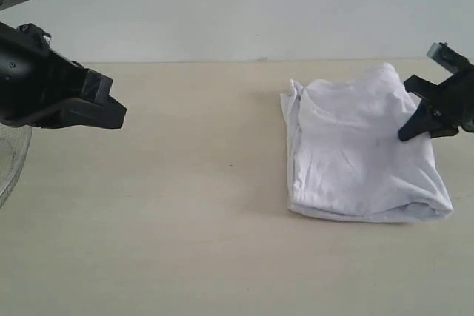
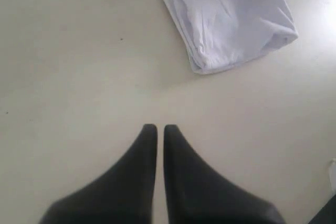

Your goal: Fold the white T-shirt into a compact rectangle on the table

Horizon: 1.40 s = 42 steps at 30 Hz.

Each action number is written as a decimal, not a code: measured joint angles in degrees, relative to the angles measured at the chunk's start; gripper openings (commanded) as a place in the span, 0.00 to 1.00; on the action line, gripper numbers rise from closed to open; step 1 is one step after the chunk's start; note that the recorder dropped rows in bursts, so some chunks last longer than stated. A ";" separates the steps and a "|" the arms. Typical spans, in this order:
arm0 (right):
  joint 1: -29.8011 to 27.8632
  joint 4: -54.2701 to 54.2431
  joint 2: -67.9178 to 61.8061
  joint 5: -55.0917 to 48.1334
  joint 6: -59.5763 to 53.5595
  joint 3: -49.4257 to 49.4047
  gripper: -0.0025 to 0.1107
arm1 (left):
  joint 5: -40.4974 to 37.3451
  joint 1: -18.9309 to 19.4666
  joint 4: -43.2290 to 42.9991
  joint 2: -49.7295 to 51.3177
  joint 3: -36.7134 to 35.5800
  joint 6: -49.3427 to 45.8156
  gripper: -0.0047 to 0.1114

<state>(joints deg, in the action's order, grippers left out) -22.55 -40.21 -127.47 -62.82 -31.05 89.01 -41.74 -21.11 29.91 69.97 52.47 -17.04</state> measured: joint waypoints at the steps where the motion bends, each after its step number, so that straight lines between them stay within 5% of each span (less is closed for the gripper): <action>1: -0.47 0.00 -0.10 0.10 0.10 0.00 0.02 | 0.00 0.00 0.00 0.00 0.00 0.00 0.08; 28: -1.46 -0.08 -2.87 4.72 1.33 0.00 0.03 | 0.00 0.00 0.00 0.00 0.00 -0.11 0.08; 31: -1.46 -0.34 -2.87 5.53 1.47 0.00 0.17 | 0.00 0.00 0.00 0.00 0.00 -0.11 0.08; 36: -1.46 -2.00 -2.97 7.62 1.61 0.36 0.64 | 0.00 0.00 0.00 0.00 0.00 -0.11 0.08; 42: -1.46 -3.39 -2.28 8.33 1.61 0.74 0.64 | 1.97 0.00 0.13 0.00 -3.36 -0.11 0.08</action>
<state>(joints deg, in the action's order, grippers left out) -24.01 -43.59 -129.75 -54.49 -29.44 89.75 -39.76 -21.11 30.04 69.97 49.11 -17.16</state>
